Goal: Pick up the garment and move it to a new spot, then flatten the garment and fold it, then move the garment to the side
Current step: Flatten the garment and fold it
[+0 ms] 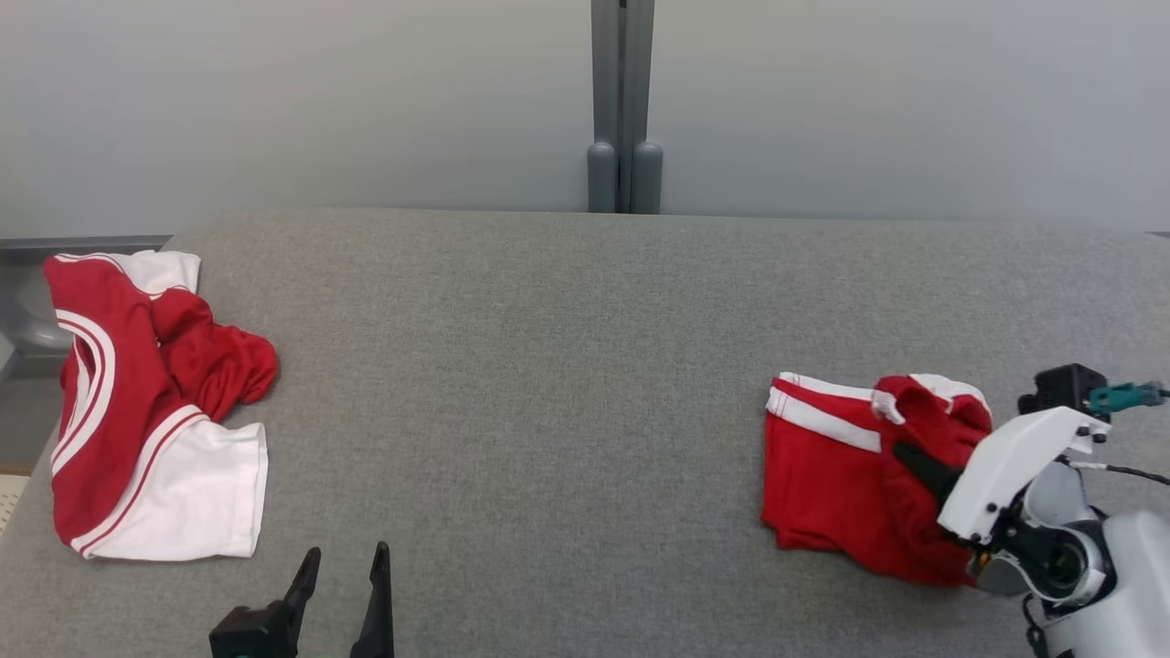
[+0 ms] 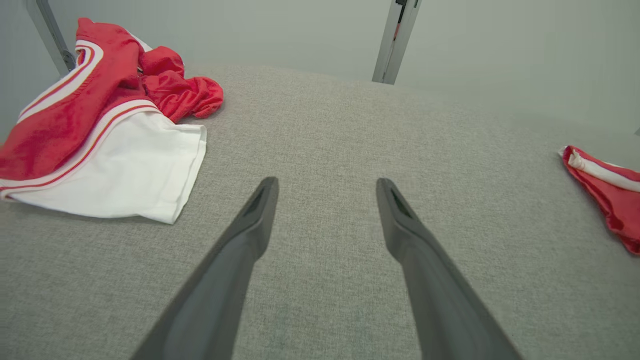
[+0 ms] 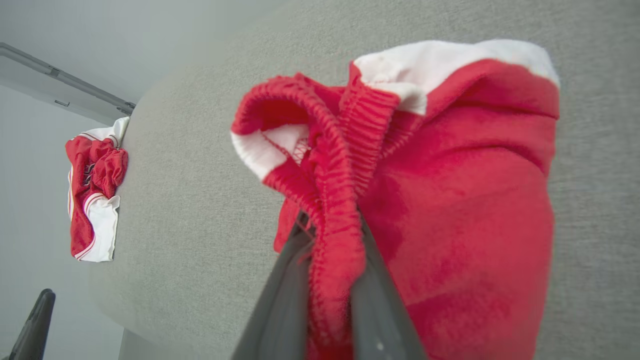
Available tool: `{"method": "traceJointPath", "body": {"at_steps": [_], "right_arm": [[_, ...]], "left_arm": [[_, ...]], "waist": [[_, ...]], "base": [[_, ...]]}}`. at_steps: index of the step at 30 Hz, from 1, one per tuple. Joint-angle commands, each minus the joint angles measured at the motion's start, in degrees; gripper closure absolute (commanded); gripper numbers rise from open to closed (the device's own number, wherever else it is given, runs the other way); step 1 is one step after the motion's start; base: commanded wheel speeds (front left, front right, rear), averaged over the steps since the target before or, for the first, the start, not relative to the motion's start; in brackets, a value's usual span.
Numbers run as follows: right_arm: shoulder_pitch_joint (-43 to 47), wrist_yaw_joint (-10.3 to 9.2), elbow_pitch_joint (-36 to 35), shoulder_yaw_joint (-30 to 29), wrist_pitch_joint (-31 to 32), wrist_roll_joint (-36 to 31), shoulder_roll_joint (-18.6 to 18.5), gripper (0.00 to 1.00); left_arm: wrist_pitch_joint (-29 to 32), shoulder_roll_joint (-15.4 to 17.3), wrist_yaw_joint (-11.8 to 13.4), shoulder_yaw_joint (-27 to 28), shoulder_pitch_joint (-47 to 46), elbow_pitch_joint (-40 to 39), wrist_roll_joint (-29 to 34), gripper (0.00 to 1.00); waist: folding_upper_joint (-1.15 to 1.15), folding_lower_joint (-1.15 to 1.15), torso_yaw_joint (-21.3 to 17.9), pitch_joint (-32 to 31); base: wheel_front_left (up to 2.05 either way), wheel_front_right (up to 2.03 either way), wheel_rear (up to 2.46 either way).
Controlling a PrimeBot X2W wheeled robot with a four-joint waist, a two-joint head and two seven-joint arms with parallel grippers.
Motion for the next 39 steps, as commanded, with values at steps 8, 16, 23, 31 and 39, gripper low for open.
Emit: {"method": "traceJointPath", "body": {"at_steps": [8,16,23,31,39], "right_arm": [[-1.35,-0.01,0.93,-0.91,-5.37,-7.99,7.3,1.0],[-5.14,-0.01,9.05,-1.02,-11.98,-11.76,8.86,1.0],[-8.47,-0.01,16.82,5.0,-18.04,-7.11,8.89,1.0],[-10.0,-0.01,17.74,12.51,-25.12,-2.24,8.9,0.0],[-2.55,-0.01,5.7,18.2,-34.69,-8.44,3.42,0.0]], "left_arm": [[-0.18,-2.47,-3.86,3.1,-0.67,1.43,4.84,0.0],[-0.18,-4.58,-6.39,6.27,-0.7,2.07,8.63,0.0],[-0.18,-5.95,-8.27,9.4,0.23,3.75,10.87,0.0],[-0.18,-6.42,-9.72,13.41,1.36,4.77,12.69,0.0],[-0.18,-7.74,-10.3,17.68,3.82,3.61,14.16,0.0]], "waist": [[0.0,0.0,1.03,1.31],[0.0,0.0,1.45,1.56],[0.0,0.0,1.9,1.33],[0.0,0.0,1.25,0.76],[0.0,0.0,-1.65,-0.01]], "base": [[0.0,0.0,0.0],[0.0,0.0,0.0],[0.0,0.0,0.0],[0.0,0.0,0.0],[0.0,0.0,0.0]]}}
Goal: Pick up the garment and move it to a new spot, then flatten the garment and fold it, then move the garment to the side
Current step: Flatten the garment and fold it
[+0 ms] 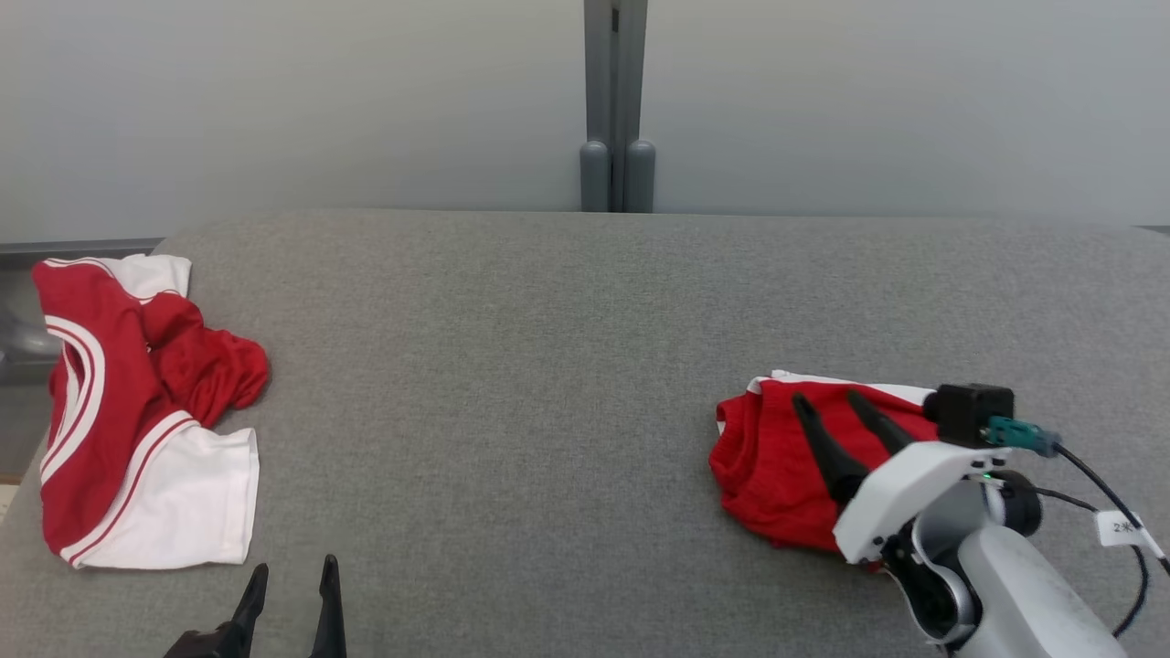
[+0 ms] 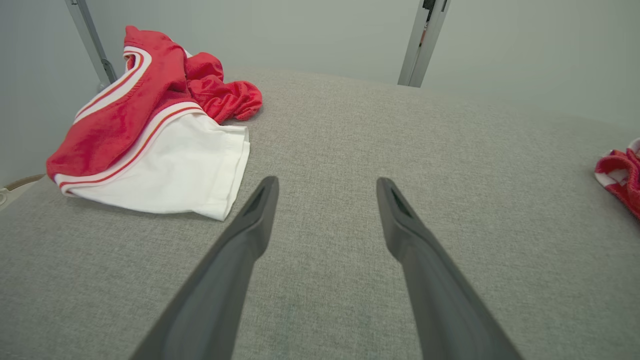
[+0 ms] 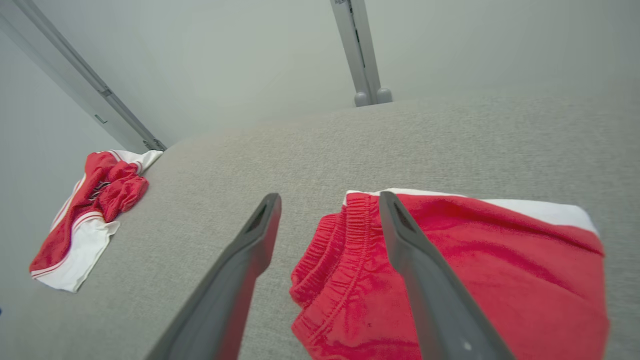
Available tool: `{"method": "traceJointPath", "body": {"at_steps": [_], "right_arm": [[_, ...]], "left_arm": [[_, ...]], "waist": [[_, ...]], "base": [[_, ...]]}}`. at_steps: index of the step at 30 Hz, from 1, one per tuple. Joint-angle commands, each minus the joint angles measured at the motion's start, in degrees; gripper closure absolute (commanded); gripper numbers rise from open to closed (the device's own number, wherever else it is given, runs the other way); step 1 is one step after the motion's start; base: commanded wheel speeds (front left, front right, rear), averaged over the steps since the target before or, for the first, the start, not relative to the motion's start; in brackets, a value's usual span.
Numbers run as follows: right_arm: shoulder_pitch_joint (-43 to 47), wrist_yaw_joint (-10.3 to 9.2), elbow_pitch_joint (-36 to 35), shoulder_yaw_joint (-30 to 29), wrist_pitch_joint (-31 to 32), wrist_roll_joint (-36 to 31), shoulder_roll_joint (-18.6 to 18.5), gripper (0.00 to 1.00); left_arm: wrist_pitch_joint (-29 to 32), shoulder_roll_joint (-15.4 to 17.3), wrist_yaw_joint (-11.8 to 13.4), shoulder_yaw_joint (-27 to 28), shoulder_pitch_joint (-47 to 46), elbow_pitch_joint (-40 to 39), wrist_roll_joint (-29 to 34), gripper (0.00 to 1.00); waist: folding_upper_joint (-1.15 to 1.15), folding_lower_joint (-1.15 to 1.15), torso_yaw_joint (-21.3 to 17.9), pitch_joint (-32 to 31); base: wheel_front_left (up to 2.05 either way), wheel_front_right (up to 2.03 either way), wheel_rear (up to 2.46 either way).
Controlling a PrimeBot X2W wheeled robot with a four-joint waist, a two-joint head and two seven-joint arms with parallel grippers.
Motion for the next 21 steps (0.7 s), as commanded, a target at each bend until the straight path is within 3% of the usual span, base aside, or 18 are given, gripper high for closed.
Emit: {"method": "traceJointPath", "body": {"at_steps": [1,7,13,21], "right_arm": [[1.99,0.01,-1.84,0.14,-2.46,-2.08,-1.77,0.0],[9.35,-0.01,-4.69,-4.15,-14.33,-14.33,-9.77,0.0],[14.23,-0.01,-3.07,-11.22,-17.37,-20.77,-10.15,0.0],[17.29,-0.03,-3.37,-16.69,-17.29,-24.86,-6.62,0.0]], "left_arm": [[-0.16,-0.49,-0.12,0.78,1.37,-0.54,0.65,0.0],[-0.16,-2.32,-1.53,3.73,3.64,-3.54,1.92,0.0],[-0.17,-3.86,-3.29,5.88,4.87,-4.94,3.79,0.0],[-0.17,-5.12,-4.57,8.89,4.7,-5.23,5.52,0.0]], "waist": [[0.0,0.0,-1.25,-0.26],[0.0,0.0,-3.23,0.0],[0.0,0.0,-3.8,0.27],[0.0,0.0,-3.45,0.06]], "base": [[0.0,0.0,0.0],[0.0,0.0,0.0],[0.0,0.0,0.0],[0.0,0.0,0.0]]}}
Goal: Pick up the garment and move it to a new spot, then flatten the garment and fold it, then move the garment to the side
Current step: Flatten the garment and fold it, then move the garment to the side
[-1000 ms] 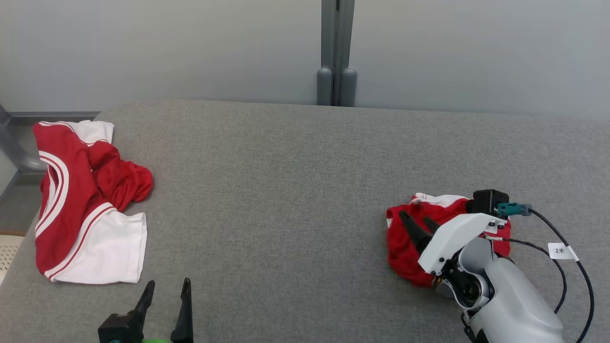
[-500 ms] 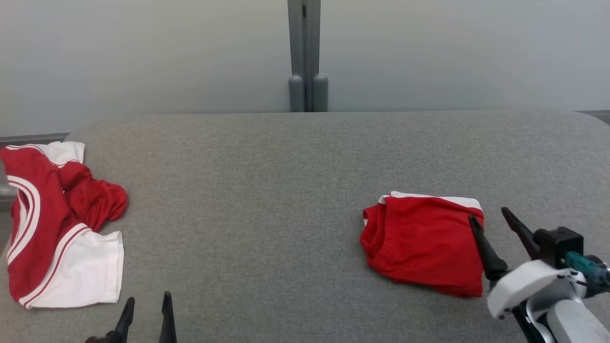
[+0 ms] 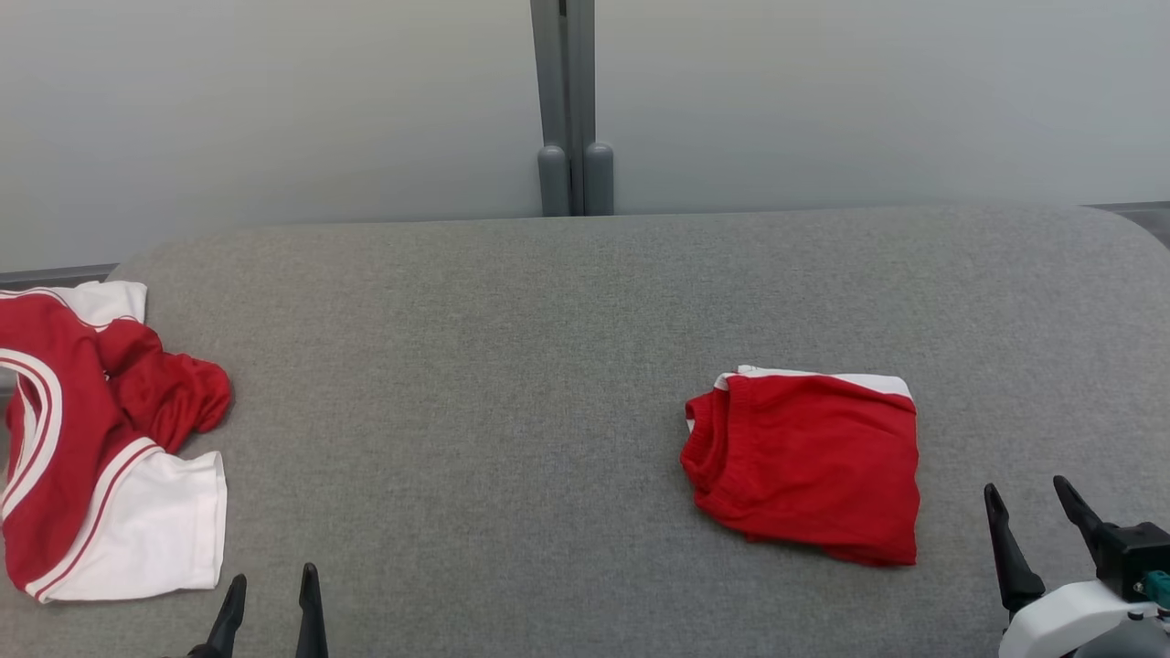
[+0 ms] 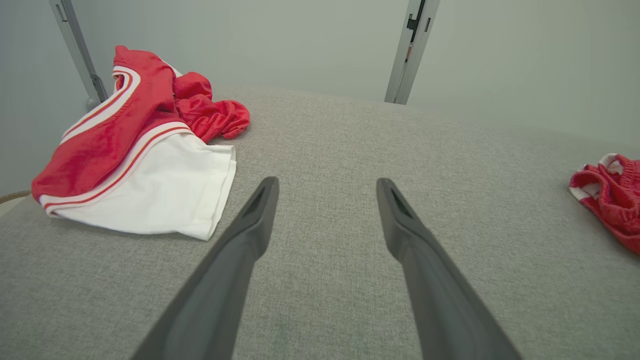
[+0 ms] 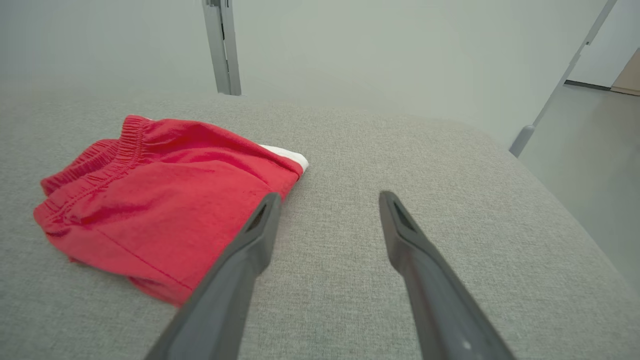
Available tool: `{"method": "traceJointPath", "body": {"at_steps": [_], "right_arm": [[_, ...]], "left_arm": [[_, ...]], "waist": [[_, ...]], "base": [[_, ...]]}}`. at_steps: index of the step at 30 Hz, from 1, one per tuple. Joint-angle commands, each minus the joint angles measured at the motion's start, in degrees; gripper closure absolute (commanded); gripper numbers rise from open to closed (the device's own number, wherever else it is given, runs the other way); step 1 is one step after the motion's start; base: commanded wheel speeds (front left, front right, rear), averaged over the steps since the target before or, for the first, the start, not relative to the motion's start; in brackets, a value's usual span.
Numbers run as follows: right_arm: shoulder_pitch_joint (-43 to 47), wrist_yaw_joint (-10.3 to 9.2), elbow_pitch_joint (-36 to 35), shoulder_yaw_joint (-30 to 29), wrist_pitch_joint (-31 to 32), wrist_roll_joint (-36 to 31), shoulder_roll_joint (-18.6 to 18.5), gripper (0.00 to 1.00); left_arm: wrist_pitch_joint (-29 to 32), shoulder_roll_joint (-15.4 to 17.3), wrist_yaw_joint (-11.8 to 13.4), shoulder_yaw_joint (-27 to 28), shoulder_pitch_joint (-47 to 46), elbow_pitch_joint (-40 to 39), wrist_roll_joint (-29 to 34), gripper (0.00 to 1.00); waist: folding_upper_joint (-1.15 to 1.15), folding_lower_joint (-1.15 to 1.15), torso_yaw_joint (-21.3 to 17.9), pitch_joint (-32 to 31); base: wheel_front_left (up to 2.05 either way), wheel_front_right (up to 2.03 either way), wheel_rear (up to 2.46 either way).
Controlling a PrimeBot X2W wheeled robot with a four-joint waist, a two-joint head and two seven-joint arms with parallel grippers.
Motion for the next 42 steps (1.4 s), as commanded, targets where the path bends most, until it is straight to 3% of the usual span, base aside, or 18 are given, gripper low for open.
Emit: {"method": "traceJointPath", "body": {"at_steps": [1,10,15,23,28,33,34,39,42], "right_arm": [[0.06,-0.09,-0.31,-0.35,-0.15,-0.44,0.44,0.0],[-0.14,-0.09,-1.91,-1.2,-0.17,-0.82,2.06,0.0],[-3.4,-0.08,-0.88,-0.67,-0.16,5.3,2.9,0.0],[-13.91,-0.09,7.09,3.83,17.88,20.08,0.47,0.0],[-18.62,-0.06,13.26,3.58,25.58,22.0,2.4,0.0],[-21.9,-0.06,18.08,3.57,27.08,21.74,3.91,0.02],[-22.67,-0.06,18.91,2.44,26.42,22.11,4.22,1.0],[-27.83,-0.08,20.07,-2.67,24.96,20.26,2.17,1.0],[-32.66,-0.08,18.69,-4.08,26.36,16.5,-2.29,1.0]], "left_arm": [[-0.18,-0.3,-0.32,0.42,0.31,0.1,0.41,0.0],[-0.18,-0.8,-1.39,1.28,-0.21,1.33,1.59,0.0],[-0.18,-0.98,-1.64,1.1,-0.75,1.6,1.78,0.0],[-0.18,-1.09,-2.09,-0.62,-2.99,2.15,2.1,0.0],[-0.18,-1.12,-2.1,-1.35,-5.06,2.48,2.14,0.0],[-0.18,-1.16,-2.11,-2.09,-6.66,2.58,2.19,0.0],[-0.18,-1.15,-2.12,-2.06,-6.87,2.45,2.13,0.0],[-0.18,-1.19,-2.13,-2.48,-8.48,0.94,1.41,0.0],[-0.18,-1.17,-2.14,-4.11,-11.39,-0.75,1.42,0.0]], "waist": [[0.0,0.0,0.13,0.01],[0.0,0.0,0.64,0.1],[0.0,0.0,0.56,1.28],[0.0,0.0,1.37,4.67],[0.0,0.0,2.84,6.67],[0.0,0.0,3.82,8.22],[0.0,0.0,3.86,8.57],[0.0,0.0,2.47,12.93],[0.0,0.0,1.54,19.16]], "base": [[0.0,0.0,0.0],[0.0,0.0,0.0],[0.0,0.0,0.0],[0.0,0.0,0.0],[0.0,0.0,0.0],[0.0,0.0,0.0],[0.0,0.0,0.0],[0.0,0.0,0.0],[0.0,0.0,0.0]]}}
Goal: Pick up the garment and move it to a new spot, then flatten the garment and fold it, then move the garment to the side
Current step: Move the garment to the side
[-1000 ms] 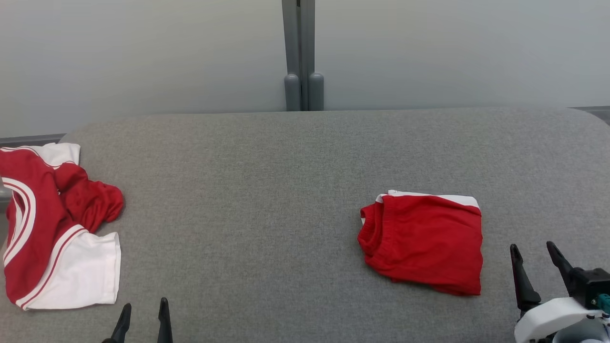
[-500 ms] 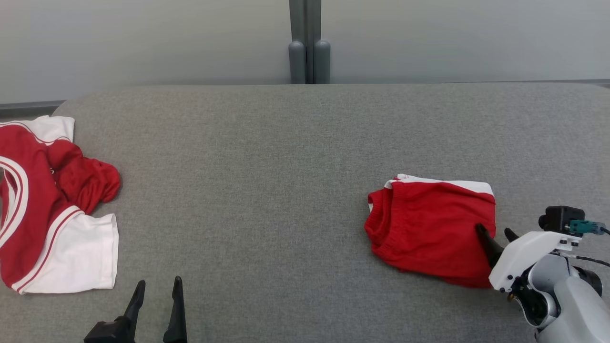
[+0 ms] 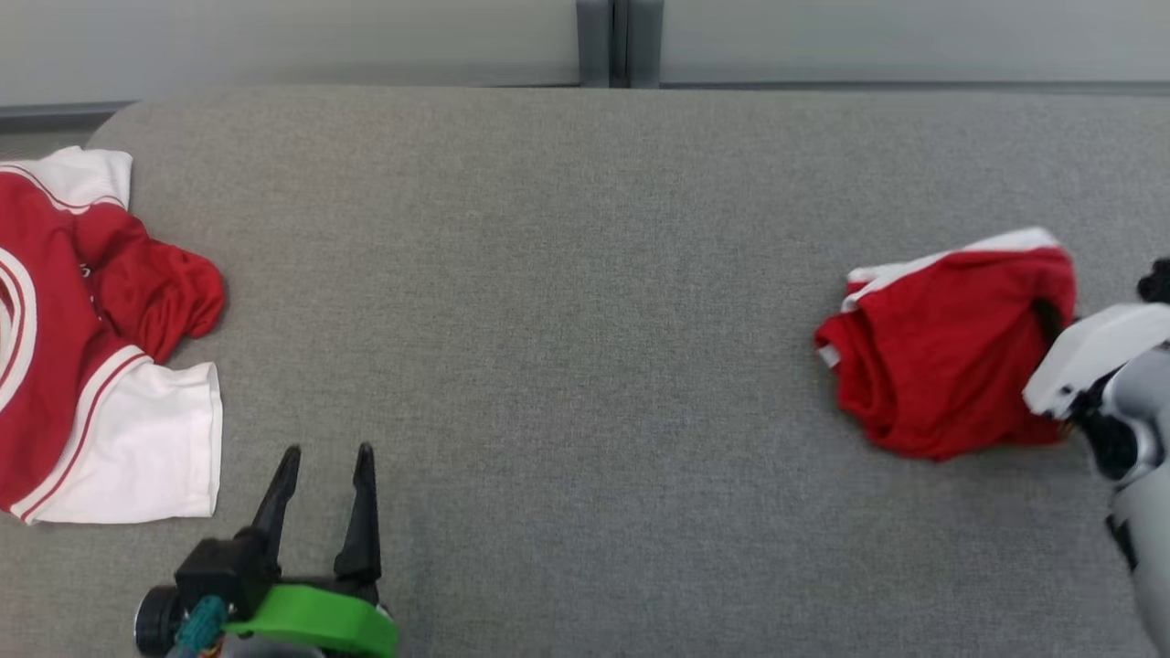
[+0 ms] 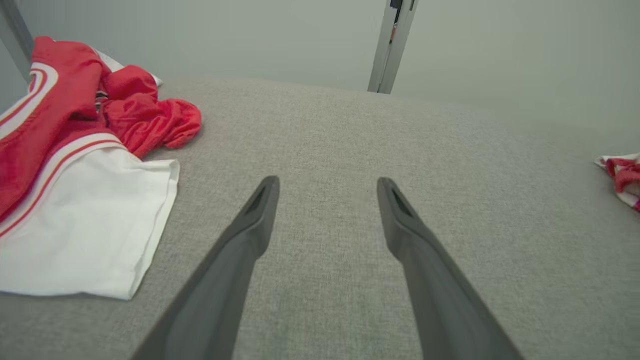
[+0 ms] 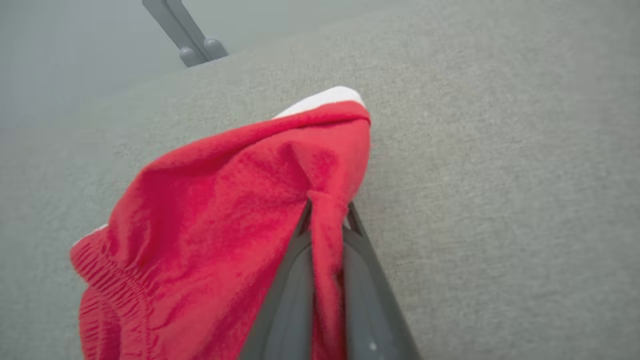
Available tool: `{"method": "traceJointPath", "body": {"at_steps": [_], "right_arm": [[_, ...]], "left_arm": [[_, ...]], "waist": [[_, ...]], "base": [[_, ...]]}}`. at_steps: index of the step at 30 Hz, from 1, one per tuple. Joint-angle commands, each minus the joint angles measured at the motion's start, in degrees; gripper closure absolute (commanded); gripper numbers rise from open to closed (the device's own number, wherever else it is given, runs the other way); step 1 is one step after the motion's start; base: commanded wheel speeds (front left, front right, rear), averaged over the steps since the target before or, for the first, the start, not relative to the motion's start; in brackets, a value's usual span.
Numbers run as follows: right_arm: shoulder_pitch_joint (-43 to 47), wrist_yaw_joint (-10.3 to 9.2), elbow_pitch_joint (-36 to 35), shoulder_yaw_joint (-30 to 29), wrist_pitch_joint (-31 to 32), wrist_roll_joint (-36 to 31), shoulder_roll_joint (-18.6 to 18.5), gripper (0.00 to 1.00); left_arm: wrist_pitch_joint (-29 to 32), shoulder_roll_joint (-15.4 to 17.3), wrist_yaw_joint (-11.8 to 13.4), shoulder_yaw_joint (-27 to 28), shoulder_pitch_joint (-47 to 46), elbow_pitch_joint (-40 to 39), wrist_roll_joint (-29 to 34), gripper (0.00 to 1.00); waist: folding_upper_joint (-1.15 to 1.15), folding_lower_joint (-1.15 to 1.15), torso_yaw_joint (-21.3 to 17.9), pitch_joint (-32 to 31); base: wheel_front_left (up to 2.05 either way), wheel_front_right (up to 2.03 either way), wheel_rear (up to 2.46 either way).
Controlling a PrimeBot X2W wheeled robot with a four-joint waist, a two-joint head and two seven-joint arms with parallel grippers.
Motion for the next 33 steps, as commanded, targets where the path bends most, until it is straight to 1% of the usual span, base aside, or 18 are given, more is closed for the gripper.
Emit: {"method": "traceJointPath", "body": {"at_steps": [1,4,7,8,11,14,16,22,28,33], "right_arm": [[-3.44,-0.08,-0.98,-1.06,0.97,-1.72,-2.95,1.0],[-10.37,-0.08,-2.53,-2.4,3.64,-9.35,-9.59,1.0],[-16.72,-0.04,-2.42,-4.88,6.79,-14.81,-11.74,1.0],[-18.93,-0.04,-2.41,-5.73,7.81,-17.43,-13.27,1.0],[-22.62,-0.09,-1.83,-8.92,10.05,-22.53,-15.31,1.0],[-24.0,-0.08,-1.2,-12.31,11.6,-26.56,-15.76,1.0],[-24.7,-0.08,-1.23,-14.89,11.5,-27.84,-15.56,1.0],[-25.01,-0.09,-0.77,-18.13,10.45,-28.2,-14.01,1.0],[-23.62,-0.09,0.06,-17.13,9.54,-28.36,-12.71,1.0],[-23.08,-0.09,0.17,-15.63,9.41,-27.23,-11.33,1.0]], "left_arm": [[-0.18,0.06,-0.13,-0.7,-3.04,-1.02,0.0,0.0],[-0.17,0.07,-0.14,-2.42,-8.38,-2.85,0.34,0.0],[-0.17,0.06,-0.14,-4.37,-12.2,-3.99,-0.07,0.0],[-0.14,0.07,-0.13,-5.07,-13.7,-4.37,-0.42,0.0],[-0.11,0.07,-0.07,-6.55,-16.01,-4.69,-0.88,0.0],[-0.11,0.1,-0.01,-7.03,-16.69,-4.74,-1.69,0.0],[-0.11,0.09,0.31,-6.49,-16.39,-4.68,-1.79,0.0],[-0.1,0.08,0.45,-3.75,-14.33,-4.23,-0.54,0.0],[-0.1,0.09,0.2,-2.91,-13.73,-3.92,0.44,0.0],[-0.11,0.1,0.09,-2.91,-13.05,-3.47,0.55,0.0]], "waist": [[0.0,0.0,-1.97,9.37],[0.0,0.0,-2.18,17.3],[0.0,0.0,-2.06,22.49],[0.0,0.0,-1.8,24.16],[0.0,0.0,-0.84,26.37],[0.0,0.0,0.09,27.05],[0.0,0.0,0.32,27.02],[0.0,0.0,-1.14,25.19],[0.0,0.0,-3.15,21.74],[0.0,0.0,-3.9,19.49]], "base": [[0.0,0.0,0.0],[0.0,0.0,0.0],[0.0,0.0,0.0],[0.0,0.0,0.0],[0.0,0.0,0.0],[0.0,0.0,0.0],[0.0,0.0,0.0],[0.0,0.0,0.0],[0.0,0.0,0.0],[0.0,0.0,0.0]]}}
